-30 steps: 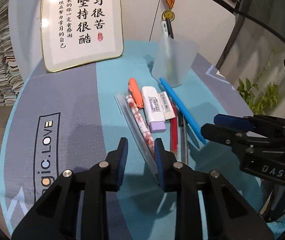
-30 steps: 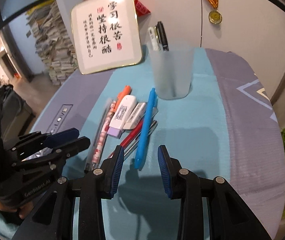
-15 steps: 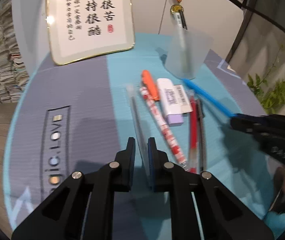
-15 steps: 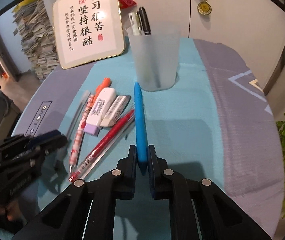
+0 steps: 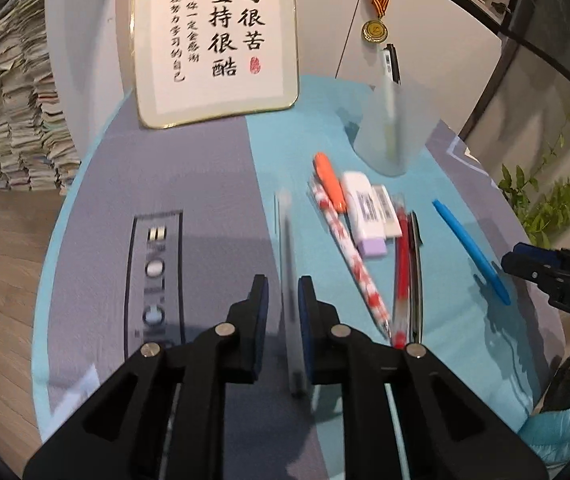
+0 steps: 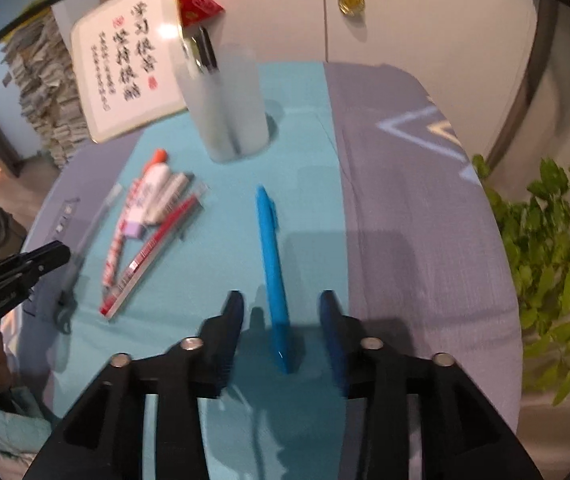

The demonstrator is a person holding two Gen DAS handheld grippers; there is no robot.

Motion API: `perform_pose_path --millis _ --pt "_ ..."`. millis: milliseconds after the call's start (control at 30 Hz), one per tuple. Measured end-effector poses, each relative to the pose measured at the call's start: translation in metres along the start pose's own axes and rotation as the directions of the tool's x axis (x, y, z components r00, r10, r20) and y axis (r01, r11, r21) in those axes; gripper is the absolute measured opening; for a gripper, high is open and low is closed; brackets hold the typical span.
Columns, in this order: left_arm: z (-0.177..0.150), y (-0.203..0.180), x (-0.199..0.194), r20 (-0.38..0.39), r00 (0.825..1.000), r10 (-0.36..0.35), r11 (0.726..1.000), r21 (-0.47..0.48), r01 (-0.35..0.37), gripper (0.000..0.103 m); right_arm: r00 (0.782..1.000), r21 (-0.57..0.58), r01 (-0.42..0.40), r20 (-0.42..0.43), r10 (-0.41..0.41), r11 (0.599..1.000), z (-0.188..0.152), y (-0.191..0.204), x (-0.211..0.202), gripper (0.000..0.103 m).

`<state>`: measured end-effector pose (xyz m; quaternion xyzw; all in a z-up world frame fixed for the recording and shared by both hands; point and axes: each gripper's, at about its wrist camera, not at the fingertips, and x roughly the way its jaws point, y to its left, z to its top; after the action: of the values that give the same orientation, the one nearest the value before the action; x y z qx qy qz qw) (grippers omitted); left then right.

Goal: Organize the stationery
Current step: 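Carry the blue pen with the right tool and drop it into the cup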

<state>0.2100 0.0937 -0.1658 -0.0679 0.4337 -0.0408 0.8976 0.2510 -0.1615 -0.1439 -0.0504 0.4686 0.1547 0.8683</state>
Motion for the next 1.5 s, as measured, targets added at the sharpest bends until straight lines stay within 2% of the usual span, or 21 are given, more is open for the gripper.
perform_pose_path --millis 133,267,600,867,933,967,1000,1067,1233,1400,1500 --pt "0.016 -0.008 0.012 0.004 1.000 0.027 0.999 0.044 -0.028 0.013 1.000 -0.046 0.017 -0.012 -0.017 0.999 0.019 0.010 0.015 0.041" --pt "0.024 -0.010 0.022 0.002 0.999 0.046 0.996 0.074 -0.046 0.026 0.998 -0.080 0.036 -0.040 -0.039 0.996 0.030 0.013 0.031 0.041" --pt "0.038 -0.007 0.054 -0.056 0.998 0.042 0.995 0.090 -0.036 0.026 0.995 -0.108 0.054 -0.082 -0.063 0.993 0.048 0.019 0.062 0.041" --pt "0.051 -0.014 0.068 -0.049 0.996 0.070 0.988 0.142 -0.062 0.024 0.993 -0.140 0.053 -0.102 -0.067 0.989 0.058 0.026 0.079 0.041" --pt "0.050 -0.015 0.068 -0.047 0.997 0.066 0.987 0.152 -0.058 0.017 0.993 -0.146 0.039 -0.103 -0.054 0.989 0.059 0.027 0.080 0.032" --pt "0.050 -0.015 0.067 -0.050 0.997 0.053 0.987 0.152 -0.045 0.011 0.994 -0.151 0.022 -0.107 -0.039 0.988 0.059 0.028 0.080 0.017" --pt "0.050 -0.016 0.066 -0.055 0.997 0.047 0.989 0.144 -0.039 0.010 0.993 -0.156 0.023 -0.108 -0.041 0.987 0.060 0.030 0.081 0.014" --pt "0.052 -0.017 0.056 -0.029 0.999 0.041 0.991 0.126 -0.037 0.010 0.996 -0.166 0.028 -0.077 -0.041 0.986 0.059 0.033 0.074 0.014" --pt "0.059 -0.016 0.010 0.097 0.995 0.006 0.994 0.109 -0.016 0.010 0.999 -0.163 0.025 0.047 -0.017 0.986 0.059 0.037 0.031 0.014" --pt "0.059 -0.017 -0.024 0.185 0.982 -0.021 0.996 0.090 0.004 0.010 0.988 -0.136 0.007 0.156 0.014 0.991 0.054 0.039 -0.010 0.014" --pt "0.057 -0.021 -0.031 0.208 0.978 -0.027 0.996 0.091 0.008 0.010 0.980 -0.127 0.009 0.198 0.017 0.992 0.054 0.039 -0.025 0.014"
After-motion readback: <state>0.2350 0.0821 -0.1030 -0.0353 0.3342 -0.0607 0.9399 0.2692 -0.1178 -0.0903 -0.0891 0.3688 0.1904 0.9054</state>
